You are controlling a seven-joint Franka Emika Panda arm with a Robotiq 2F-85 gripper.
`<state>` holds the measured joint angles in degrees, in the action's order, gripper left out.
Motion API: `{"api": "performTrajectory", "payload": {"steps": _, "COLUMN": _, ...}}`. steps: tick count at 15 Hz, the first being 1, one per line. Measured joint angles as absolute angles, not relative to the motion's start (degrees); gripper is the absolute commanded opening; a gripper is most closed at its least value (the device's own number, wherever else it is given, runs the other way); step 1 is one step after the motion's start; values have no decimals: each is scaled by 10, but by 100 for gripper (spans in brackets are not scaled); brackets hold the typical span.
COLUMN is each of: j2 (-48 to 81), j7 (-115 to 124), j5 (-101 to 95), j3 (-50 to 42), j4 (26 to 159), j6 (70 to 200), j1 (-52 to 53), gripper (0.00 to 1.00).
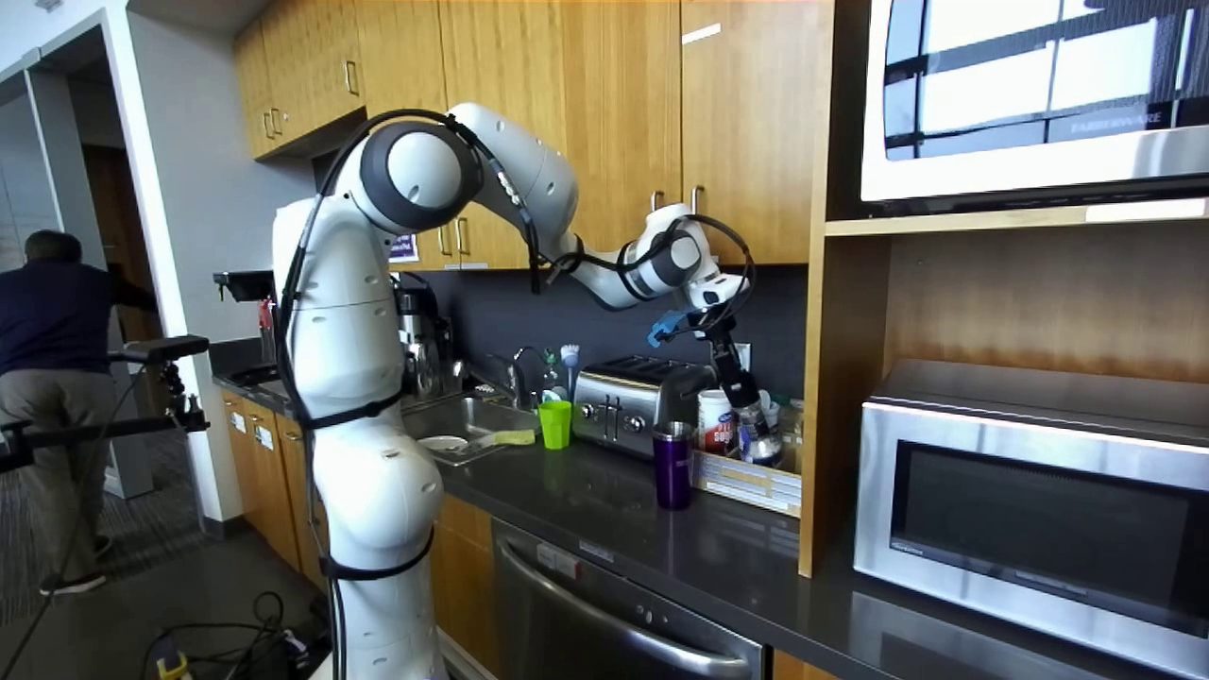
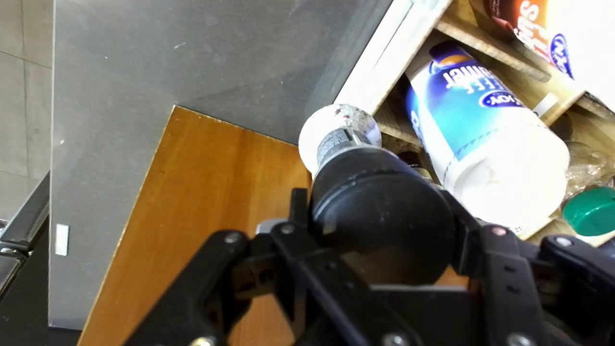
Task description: Put the container with a black lid in the wooden seasoning rack on the right
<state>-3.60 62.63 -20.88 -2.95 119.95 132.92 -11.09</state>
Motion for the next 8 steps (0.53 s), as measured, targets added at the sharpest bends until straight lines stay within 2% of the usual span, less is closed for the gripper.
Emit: {"api": "performTrajectory", "payload": {"steps": 8, "j2": -20, "j7": 660, "j5": -226, "j3": -36, "j4": 1186, "j6": 1348, "j1": -110, "gripper": 39}}
